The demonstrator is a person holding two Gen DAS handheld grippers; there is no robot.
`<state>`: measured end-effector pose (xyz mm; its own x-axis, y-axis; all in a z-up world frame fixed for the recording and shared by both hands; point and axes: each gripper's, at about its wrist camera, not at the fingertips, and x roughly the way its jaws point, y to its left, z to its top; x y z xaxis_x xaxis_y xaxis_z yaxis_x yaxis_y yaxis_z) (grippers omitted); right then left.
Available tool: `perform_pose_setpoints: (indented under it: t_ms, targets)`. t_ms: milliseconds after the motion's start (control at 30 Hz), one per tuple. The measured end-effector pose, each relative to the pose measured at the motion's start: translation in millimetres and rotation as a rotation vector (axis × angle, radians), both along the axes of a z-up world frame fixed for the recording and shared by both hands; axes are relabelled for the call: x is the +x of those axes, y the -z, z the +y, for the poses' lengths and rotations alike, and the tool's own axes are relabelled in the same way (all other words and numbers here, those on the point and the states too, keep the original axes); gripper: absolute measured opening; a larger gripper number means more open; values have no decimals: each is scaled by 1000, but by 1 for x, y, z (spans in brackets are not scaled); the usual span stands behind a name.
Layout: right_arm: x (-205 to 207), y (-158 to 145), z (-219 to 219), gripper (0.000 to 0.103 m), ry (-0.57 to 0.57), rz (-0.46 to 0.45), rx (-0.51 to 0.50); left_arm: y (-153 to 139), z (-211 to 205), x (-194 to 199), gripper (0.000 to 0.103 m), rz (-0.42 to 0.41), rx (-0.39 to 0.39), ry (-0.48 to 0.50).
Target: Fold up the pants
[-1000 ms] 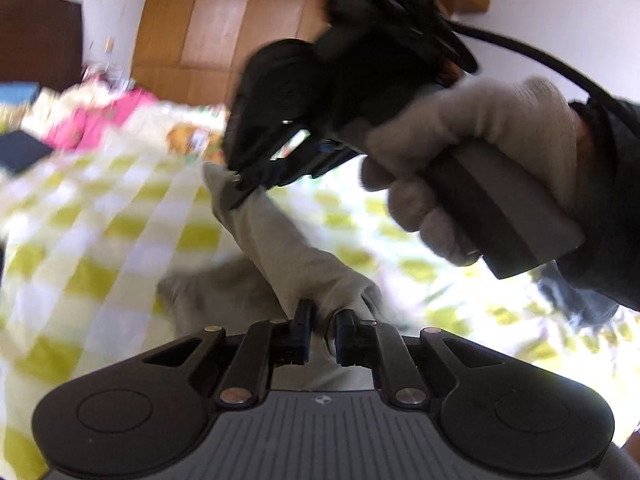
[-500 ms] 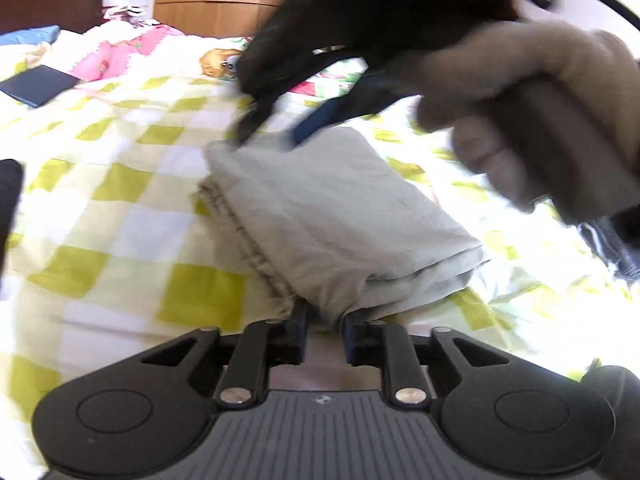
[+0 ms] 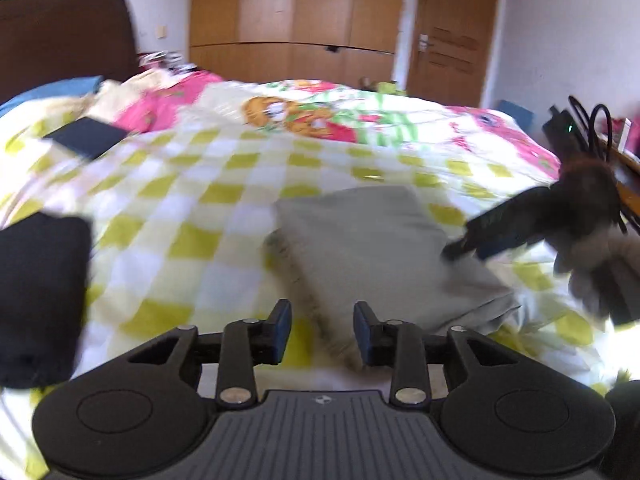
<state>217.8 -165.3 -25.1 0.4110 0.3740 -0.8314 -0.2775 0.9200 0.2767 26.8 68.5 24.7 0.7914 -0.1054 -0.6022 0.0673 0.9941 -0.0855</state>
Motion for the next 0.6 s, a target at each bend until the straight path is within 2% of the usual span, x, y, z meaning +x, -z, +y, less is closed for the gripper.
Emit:
perform_pose_setpoints:
  t_ms: [100,200,300,400,500,600]
  targets:
    - [-11,14,-10,55,12,63,134,21,-12,32,48,51,60,57]
    - [-27,19,-16,49,31,93,192,44,-11,52,54,122,118,77]
    - [-49,22,-20,44,46,104,228,47,-9,55,54,118,145,115]
    - [-64,26,-28,37,95,126,280,53,-19,69,54,114,197,205]
    - [-69,25,-38,29,153,129,281,60,-28,88,55,109,215,276]
    - [-68,22,-44,30,190,144,251,55,-26,95,56,118,206,331]
